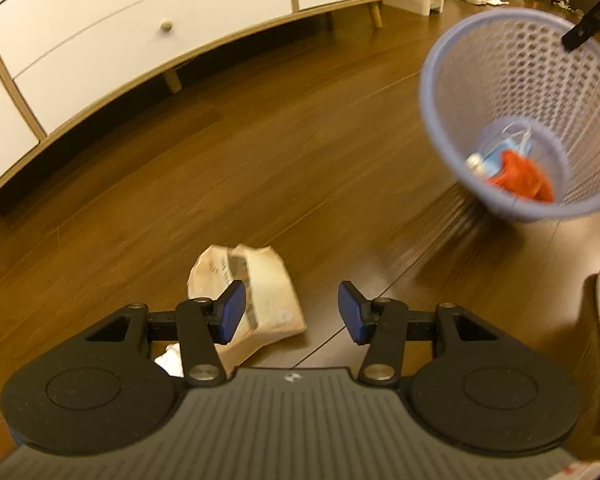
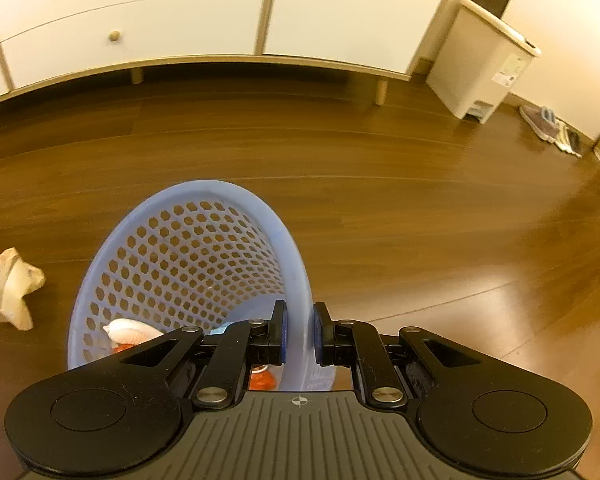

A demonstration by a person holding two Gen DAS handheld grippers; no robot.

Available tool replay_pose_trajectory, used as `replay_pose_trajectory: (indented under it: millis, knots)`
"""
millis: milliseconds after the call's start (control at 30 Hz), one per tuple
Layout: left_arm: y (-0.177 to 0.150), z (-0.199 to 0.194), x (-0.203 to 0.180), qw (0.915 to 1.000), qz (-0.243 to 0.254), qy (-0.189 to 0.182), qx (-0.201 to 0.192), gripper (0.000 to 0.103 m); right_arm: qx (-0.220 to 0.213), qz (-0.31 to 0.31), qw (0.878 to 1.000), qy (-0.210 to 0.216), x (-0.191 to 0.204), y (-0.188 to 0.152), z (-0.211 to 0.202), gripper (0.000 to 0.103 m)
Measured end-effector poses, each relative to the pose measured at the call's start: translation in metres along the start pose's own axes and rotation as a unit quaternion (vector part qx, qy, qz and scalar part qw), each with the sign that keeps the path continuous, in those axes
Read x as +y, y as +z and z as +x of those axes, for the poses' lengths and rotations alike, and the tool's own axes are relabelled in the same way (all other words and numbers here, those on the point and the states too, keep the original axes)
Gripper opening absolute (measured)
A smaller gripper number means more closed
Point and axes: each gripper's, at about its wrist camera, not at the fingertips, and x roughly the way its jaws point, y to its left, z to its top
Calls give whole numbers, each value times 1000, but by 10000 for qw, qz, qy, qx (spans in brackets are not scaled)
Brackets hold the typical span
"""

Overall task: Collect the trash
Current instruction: 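Lower the open left tool to the beige paper bag and grasp it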

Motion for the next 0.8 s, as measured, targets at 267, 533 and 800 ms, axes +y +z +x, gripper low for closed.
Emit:
replay_pose_trajectory:
  millis: [267,533,800]
  knots:
    - [-15,35,15,9995,-108,173,258,47,43,138,9997,-171,-13,1,3,9]
    - [-25,73,22,9985,-234,297,408,48,28,91,9997,-242,-15,2,6,9]
    - [-35,105,27,9973,-88,375,624,34,93,175,9992,-346,-15,3,10,9]
